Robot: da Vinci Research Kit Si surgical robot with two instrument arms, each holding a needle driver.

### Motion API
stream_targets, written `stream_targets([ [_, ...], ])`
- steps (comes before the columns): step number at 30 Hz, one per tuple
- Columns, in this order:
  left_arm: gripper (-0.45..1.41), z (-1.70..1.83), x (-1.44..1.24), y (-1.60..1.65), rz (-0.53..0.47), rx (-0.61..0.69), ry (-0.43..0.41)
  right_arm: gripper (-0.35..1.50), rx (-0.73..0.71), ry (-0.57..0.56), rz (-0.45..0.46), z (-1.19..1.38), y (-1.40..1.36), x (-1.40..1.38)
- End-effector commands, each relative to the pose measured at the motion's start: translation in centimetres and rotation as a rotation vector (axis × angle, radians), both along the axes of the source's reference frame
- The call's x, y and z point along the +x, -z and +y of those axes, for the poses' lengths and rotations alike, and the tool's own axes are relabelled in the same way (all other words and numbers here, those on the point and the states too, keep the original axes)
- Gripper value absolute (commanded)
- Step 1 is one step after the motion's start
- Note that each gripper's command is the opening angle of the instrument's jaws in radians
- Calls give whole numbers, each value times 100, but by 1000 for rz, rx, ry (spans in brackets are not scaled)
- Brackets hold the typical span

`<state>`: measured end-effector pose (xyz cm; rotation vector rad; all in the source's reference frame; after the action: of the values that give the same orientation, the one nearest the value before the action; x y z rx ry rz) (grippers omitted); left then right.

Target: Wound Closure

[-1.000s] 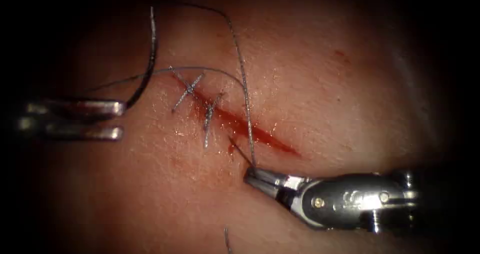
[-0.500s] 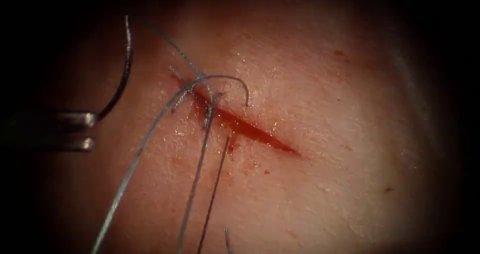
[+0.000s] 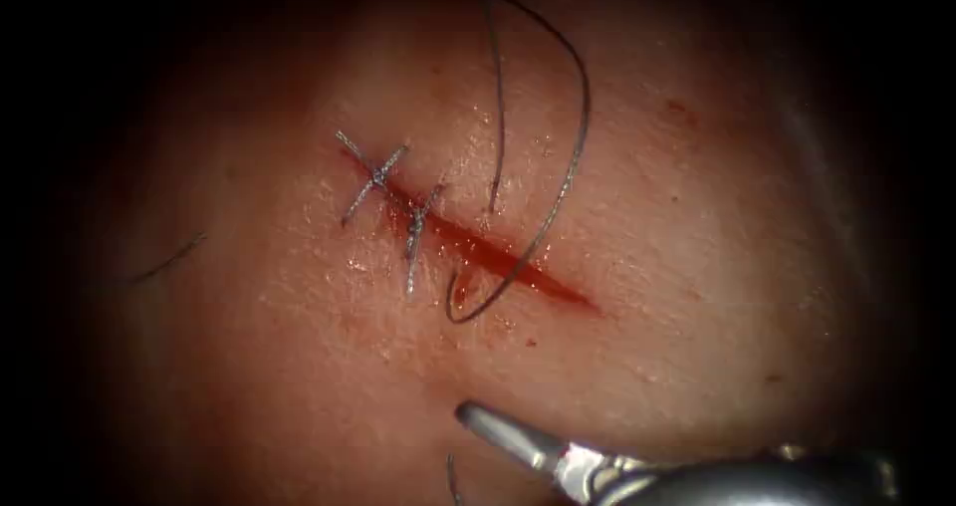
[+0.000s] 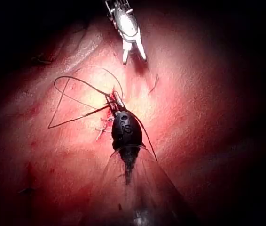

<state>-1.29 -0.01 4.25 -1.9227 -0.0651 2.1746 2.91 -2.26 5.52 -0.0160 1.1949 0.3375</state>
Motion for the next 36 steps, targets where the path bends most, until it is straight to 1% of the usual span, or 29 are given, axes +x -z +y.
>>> stream_targets([
  [1, -45, -3, -2, -9, 10, 1, 9, 116, -17, -23, -30, 5, -32, 0],
  [2, -45, -3, -2, -9, 10, 1, 9, 116, -17, -23, -30, 5, -32, 0],
  [4, -45, -2, -1, -12, 17, 0, 15, 113, -26, -27, -53, 9, -49, 2],
  [5, -45, -2, 0, -13, 22, 0, 19, 111, -28, -25, -71, 12, -61, 5],
  [6, -45, -1, 0, -15, 24, 0, 20, 111, -32, -23, -93, 16, -80, 9],
  [7, -45, -1, 0, -15, 24, 0, 20, 111, -32, -23, -93, 16, -80, 9],
  [10, -45, -1, 2, -14, 26, 0, 21, 111, -44, -17, -134, 19, -116, 16],
  [11, -45, -1, 3, -14, 28, 1, 22, 109, -51, -17, -155, 20, -134, 19],
  [12, -45, -1, 3, -14, 28, 1, 22, 109, -51, -17, -155, 20, -134, 19],
  [13, -45, -1, 3, -14, 27, 1, 21, 109, -54, -16, -163, 21, -142, 20],
  [14, -45, -2, 3, -14, 24, 0, 19, 109, -61, -20, -176, 23, -158, 24],
  [18, -45, -4, 0, -15, 23, -2, 19, 109, -67, -29, -184, 27, -171, 28],
  [22, -45, -8, -6, -18, 16, -7, 14, 103, -70, -50, -177, 35, -173, 35],
  [25, -45, -11, -11, -21, 13, -11, 12, 83, -70, -55, -164, 37, -174, 42],
  [26, -45, -14, -15, -23, 11, -20, 10, 19, -67, -39, -149, 36, -174, 45],
  [27, -45, -15, -17, -25, 7, -17, 8, -25, -65, -29, -140, 34, -174, 45],
  [28, -45, -16, -18, -26, 5, -18, 7, -35, -65, -26, -133, 34, -174, 45],
  [31, -45, -19, -23, -29, -5, -12, 2, -35, -64, -15, -128, 32, -174, 40],
  [34, -45, -22, -27, -34, -15, -17, -7, -35, -60, 1, -127, 29, -170, 27],
  [36, -45, -25, -29, -36, -25, -16, -15, -35, -60, 14, -118, 21, -163, 14],
])
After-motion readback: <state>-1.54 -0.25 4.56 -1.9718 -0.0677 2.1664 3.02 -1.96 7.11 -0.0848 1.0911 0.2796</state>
